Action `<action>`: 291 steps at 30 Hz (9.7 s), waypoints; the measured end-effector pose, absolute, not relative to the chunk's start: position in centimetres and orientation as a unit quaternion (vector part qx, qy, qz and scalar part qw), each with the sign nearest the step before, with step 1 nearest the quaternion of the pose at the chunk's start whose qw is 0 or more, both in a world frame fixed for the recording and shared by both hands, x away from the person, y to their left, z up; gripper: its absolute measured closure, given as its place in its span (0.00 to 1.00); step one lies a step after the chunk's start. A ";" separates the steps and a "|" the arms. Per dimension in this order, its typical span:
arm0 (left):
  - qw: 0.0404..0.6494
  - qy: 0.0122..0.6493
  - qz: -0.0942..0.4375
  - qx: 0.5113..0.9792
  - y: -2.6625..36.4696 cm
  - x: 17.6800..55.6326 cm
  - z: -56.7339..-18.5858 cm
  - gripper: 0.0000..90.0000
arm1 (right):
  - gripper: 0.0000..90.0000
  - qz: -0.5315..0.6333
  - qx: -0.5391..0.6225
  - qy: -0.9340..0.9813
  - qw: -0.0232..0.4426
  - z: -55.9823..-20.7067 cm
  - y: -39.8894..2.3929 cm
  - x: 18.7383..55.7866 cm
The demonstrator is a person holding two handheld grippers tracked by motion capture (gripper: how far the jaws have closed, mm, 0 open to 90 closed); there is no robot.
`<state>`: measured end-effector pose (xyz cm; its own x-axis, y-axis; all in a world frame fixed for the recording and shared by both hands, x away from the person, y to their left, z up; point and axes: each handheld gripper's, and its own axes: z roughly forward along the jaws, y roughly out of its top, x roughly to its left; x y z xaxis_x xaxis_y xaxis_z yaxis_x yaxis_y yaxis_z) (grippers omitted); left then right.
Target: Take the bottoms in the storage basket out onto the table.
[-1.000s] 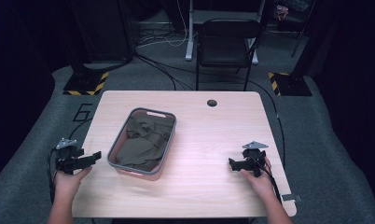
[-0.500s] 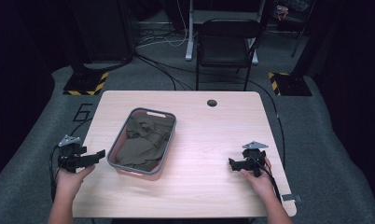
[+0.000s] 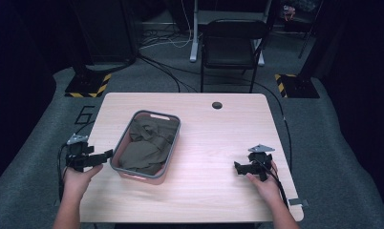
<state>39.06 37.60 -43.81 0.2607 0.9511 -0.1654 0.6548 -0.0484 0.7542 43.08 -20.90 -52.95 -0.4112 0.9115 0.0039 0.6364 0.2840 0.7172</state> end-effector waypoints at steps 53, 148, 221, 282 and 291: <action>0.392 0.509 0.136 0.754 27.9 45.0 -41.1 0.17 | 0.00 0.328 0.500 0.773 0.210 -52.9 -20.9 43.1; 0.280 0.509 0.085 0.810 23.0 52.4 -48.6 0.00 | 0.00 0.328 0.501 0.773 0.209 -53.0 -20.8 43.1; 0.245 0.474 0.140 0.834 22.6 50.9 -46.6 0.77 | 0.00 0.328 0.501 0.773 0.209 -53.0 -20.8 43.1; 0.307 0.431 0.203 0.824 23.4 48.5 -36.5 0.76 | 0.00 0.328 0.501 0.773 0.209 -53.0 -20.8 43.1; 0.310 0.426 0.203 0.825 23.1 48.5 -36.2 0.76 | 0.00 0.328 0.501 0.773 0.209 -52.9 -20.8 43.1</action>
